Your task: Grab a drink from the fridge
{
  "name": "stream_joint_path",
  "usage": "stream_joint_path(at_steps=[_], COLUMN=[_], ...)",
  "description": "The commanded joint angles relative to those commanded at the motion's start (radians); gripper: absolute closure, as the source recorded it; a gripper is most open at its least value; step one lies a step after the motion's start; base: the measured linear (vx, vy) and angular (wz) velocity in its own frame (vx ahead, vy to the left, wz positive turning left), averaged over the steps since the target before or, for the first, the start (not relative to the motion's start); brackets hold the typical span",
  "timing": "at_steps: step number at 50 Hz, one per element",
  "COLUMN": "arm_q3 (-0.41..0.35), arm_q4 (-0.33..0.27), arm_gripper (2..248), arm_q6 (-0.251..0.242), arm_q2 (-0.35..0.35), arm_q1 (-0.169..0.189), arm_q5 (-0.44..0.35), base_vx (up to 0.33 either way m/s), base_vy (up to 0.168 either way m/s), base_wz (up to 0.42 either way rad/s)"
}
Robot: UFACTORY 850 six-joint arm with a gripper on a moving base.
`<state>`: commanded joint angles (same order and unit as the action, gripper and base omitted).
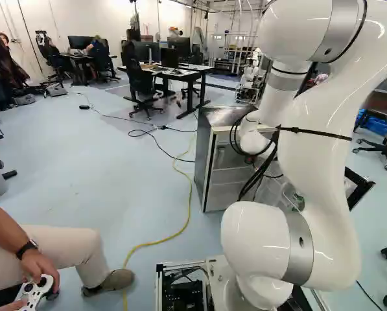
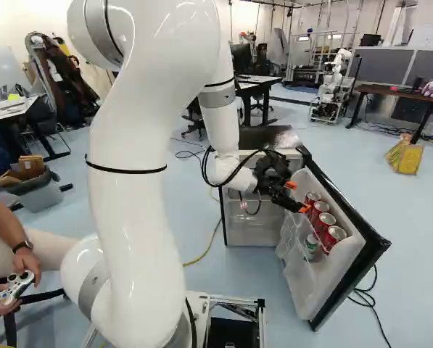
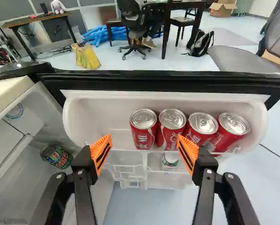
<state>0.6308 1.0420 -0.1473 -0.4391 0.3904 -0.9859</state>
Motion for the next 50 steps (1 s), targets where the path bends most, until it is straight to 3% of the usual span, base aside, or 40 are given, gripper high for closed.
stream_joint_path(at_steps=[12,13,23,24,38,39,44,45,50], arm_q3=[0.0,0.0,0.0,0.0,0.0,0.0,0.0,0.0,0.0], arm_q4=[0.0,0.0,0.0,0.0,0.0,0.0,0.0,0.0,0.0], arm_gripper=[57,70,82,93,92,103,103,113,111], arm_q6=[0.0,0.0,0.0,0.0,0.0,0.0,0.0,0.0,0.0], arm_q2=[0.0,0.0,0.0,0.0,0.0,0.0,0.0,0.0,0.0], arm_q1=[0.0,0.0,0.0,0.0,0.0,0.0,0.0,0.0,0.0], arm_q5=[0.0,0.0,0.0,0.0,0.0,0.0,0.0,0.0,0.0], base_vx=[0.0,0.0,0.0,0.0,0.0,0.0,0.0,0.0,0.0], base_vy=[0.0,0.0,0.0,0.0,0.0,0.0,0.0,0.0,0.0], base_wz=[0.0,0.0,0.0,0.0,0.0,0.0,0.0,0.0,0.0])
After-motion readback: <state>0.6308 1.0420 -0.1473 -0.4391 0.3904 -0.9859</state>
